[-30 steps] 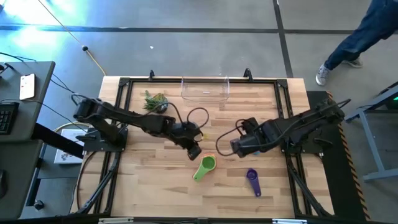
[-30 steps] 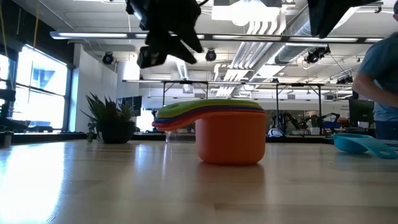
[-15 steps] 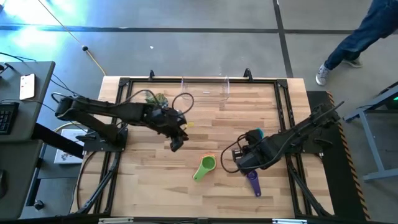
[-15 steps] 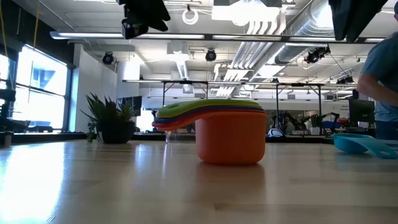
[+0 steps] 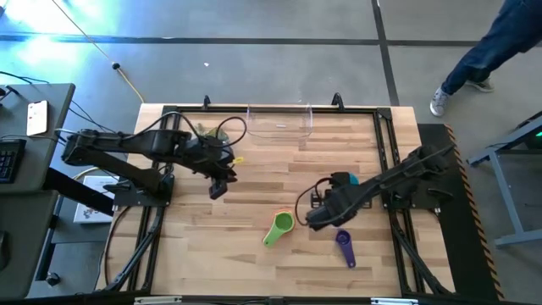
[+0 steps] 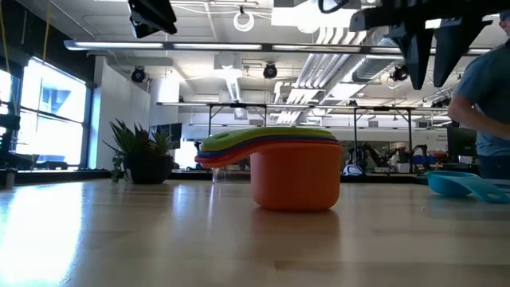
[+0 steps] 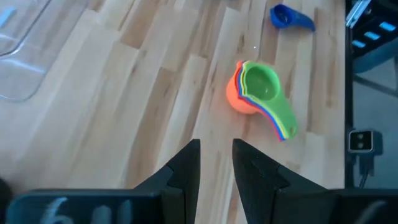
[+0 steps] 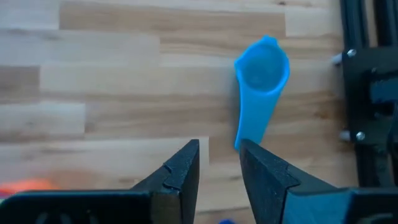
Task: Nest measuring cups in basket
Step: Stack the light blue measuring cup into the green measuring cup
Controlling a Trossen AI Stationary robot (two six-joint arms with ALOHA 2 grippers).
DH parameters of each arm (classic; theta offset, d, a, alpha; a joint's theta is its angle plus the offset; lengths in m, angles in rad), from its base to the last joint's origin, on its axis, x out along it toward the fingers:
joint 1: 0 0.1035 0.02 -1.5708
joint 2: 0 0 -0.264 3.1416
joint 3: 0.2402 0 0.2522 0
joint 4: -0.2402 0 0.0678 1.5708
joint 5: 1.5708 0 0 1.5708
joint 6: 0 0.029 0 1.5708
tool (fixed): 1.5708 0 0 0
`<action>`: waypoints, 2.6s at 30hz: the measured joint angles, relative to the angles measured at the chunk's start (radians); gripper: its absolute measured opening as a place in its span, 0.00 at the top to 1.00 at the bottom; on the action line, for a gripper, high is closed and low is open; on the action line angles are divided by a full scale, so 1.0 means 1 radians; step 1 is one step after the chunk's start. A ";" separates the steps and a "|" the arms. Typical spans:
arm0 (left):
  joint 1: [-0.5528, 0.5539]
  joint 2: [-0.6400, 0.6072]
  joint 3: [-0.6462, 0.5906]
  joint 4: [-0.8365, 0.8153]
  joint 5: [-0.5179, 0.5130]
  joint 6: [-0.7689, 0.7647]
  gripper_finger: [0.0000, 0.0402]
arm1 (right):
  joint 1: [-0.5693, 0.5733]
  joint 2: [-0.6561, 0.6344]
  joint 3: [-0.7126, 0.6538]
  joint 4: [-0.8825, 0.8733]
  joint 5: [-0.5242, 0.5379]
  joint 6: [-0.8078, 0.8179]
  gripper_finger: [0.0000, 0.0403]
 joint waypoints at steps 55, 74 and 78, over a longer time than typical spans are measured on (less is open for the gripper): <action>0.276 -0.039 0.000 -0.042 -0.149 0.066 0.79 | -0.408 -0.099 -0.581 0.546 -0.168 -0.523 0.99; 0.274 -0.039 0.000 -0.199 -0.085 0.195 0.79 | -0.257 -0.099 -0.183 0.440 -0.080 -0.315 1.00; 0.273 -0.039 -0.032 -0.207 0.006 0.245 0.79 | -0.202 -0.099 -0.102 0.423 -0.014 -0.245 1.00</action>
